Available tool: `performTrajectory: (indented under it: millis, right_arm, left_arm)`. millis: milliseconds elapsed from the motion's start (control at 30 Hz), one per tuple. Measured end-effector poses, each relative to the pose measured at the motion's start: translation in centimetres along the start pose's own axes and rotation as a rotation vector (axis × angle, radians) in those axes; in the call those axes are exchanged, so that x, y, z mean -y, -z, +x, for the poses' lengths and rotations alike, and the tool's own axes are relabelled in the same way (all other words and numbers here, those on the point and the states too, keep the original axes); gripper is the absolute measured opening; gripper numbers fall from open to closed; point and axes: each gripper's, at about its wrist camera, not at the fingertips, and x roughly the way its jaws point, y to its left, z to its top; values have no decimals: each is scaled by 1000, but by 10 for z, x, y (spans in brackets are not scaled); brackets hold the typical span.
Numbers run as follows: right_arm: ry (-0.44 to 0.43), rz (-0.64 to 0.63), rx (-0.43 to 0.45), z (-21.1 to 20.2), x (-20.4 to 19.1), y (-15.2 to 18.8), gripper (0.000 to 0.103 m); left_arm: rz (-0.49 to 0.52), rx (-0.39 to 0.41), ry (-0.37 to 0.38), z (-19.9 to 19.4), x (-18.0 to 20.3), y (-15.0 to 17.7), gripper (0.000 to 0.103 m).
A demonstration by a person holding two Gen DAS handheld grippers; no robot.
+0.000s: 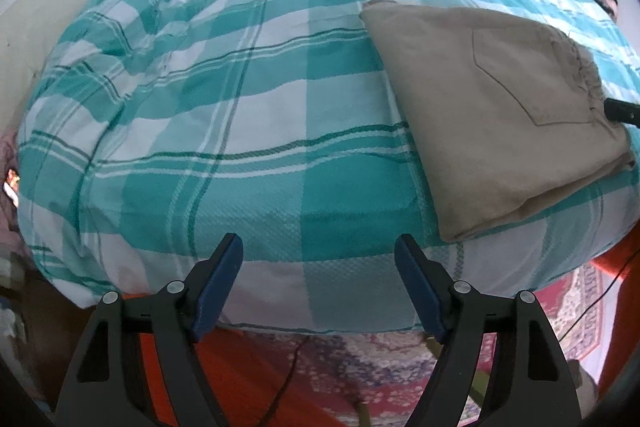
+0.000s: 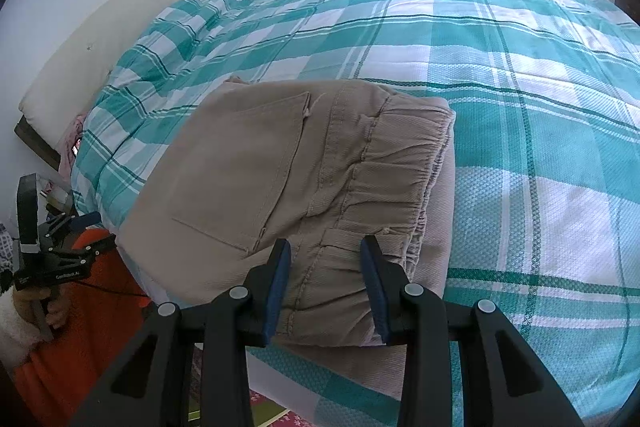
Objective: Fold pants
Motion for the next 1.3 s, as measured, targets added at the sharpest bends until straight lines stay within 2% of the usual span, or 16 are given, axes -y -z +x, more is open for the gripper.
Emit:
performTrajectory:
  millis: [267, 300, 367, 467, 500, 567, 667, 767, 800, 833, 867, 900, 967, 1033, 1100, 1300]
  right_arm:
    - [6, -6, -5, 1, 0, -1, 37]
    - [4, -2, -9, 1, 0, -2, 37]
    - [-41, 52, -6, -12, 5, -9, 40]
    - [-109, 194, 100, -49, 36, -20, 74]
    - [-86, 228, 114, -55, 47, -22, 82]
    - [-73, 291, 73, -54, 75, -26, 83]
    - [-186, 406, -66, -25, 109, -23, 82]
    - [-255, 425, -141, 2, 112, -22, 82]
    - [-263, 420, -170, 12, 111, -23, 82]
    - [-256, 409, -199, 23, 109, -24, 82]
    - [-249, 400, -218, 31, 107, -26, 79]
    - [-267, 393, -230, 37, 101, -27, 61]
    - [-236, 350, -249, 37, 90, -34, 48]
    - [-213, 253, -229, 24, 73, -46, 34]
    - [-238, 178, -196, 5, 56, -65, 30]
    - [-201, 3, -86, -18, 28, -155, 30]
  left_arm:
    - [36, 12, -10, -1, 2, -8, 80]
    - [15, 5, 37, -1, -2, -12, 82]
    - [-85, -13, 220, 0, -17, -24, 91]
    - [-261, -78, 505, 22, -39, -47, 97]
    - [-276, -96, 530, 31, -39, -54, 97]
    - [-245, -121, 549, 51, -28, -72, 97]
    - [-177, -168, 576, 73, -3, -90, 97]
    - [-153, -227, 591, 91, 17, -98, 96]
    - [-153, -227, 588, 92, 20, -99, 90]
    - [-154, -223, 596, 90, 22, -101, 78]
    - [-157, -225, 623, 85, 25, -103, 51]
    - [-157, -225, 598, 81, 25, -106, 28]
    - [-140, -197, 587, 66, 24, -113, 11]
    - [-126, -151, 611, 47, 19, -127, 11]
    - [-123, -111, 616, 35, 13, -146, 10]
    - [-107, 71, 531, 22, -14, -239, 11]
